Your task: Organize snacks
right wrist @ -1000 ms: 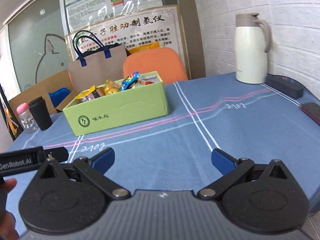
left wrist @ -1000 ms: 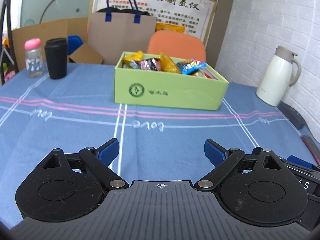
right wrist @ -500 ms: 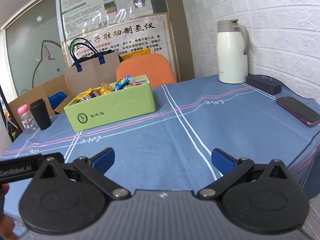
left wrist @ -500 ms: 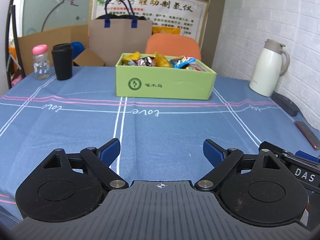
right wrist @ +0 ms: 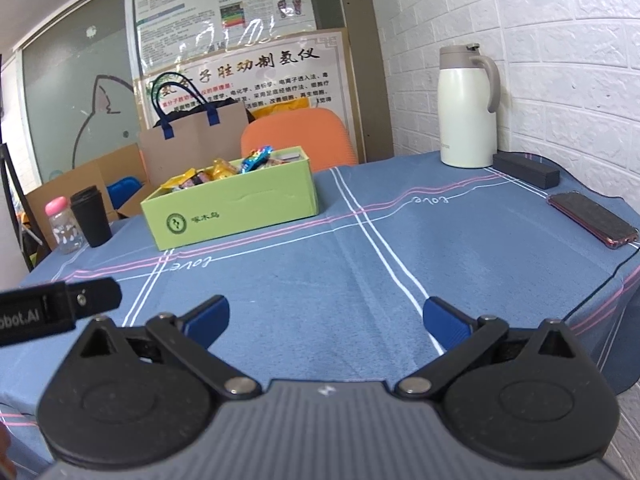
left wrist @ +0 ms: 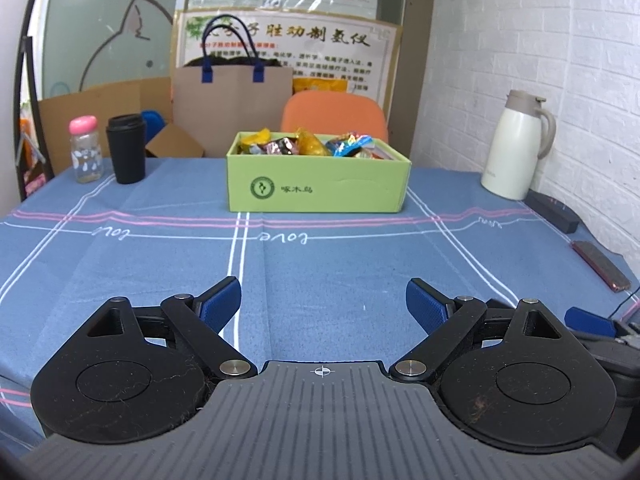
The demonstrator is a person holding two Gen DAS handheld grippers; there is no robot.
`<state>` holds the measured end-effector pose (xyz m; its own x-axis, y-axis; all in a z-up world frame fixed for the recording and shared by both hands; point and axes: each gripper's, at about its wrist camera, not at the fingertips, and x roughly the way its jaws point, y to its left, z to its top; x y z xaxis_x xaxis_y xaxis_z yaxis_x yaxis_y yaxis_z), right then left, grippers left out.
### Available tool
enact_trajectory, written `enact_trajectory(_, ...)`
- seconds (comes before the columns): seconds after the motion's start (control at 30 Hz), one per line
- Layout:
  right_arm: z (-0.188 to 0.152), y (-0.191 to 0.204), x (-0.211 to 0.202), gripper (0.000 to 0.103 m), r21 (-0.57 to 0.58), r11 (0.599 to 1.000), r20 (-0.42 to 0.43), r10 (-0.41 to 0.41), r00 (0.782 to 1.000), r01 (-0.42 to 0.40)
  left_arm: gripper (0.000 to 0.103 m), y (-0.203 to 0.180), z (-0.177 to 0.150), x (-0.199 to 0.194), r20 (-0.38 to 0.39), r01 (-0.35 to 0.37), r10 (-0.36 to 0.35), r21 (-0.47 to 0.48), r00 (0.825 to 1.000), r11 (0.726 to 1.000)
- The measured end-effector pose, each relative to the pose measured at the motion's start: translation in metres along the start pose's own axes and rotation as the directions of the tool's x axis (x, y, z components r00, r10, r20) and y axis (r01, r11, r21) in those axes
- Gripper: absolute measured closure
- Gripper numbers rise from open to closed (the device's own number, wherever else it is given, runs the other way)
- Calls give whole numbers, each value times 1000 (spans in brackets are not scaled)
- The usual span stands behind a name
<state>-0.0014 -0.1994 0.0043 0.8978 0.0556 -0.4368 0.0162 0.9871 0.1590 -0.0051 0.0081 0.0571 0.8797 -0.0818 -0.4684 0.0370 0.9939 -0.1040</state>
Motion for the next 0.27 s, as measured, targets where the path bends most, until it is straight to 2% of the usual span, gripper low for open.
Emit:
enact_trajectory(0.17, -1, 1, 0, 1, 1, 1000, -3, -17, 1000, 17, 31, 4, -1, 0, 3, 24, -24, -15, 1000, 1000)
enact_trajectory(0.27, -1, 2, -2, 1, 3, 1000, 5, -20, 1000, 20, 25, 8, -1, 0, 1, 38, -38, -32, 999, 999)
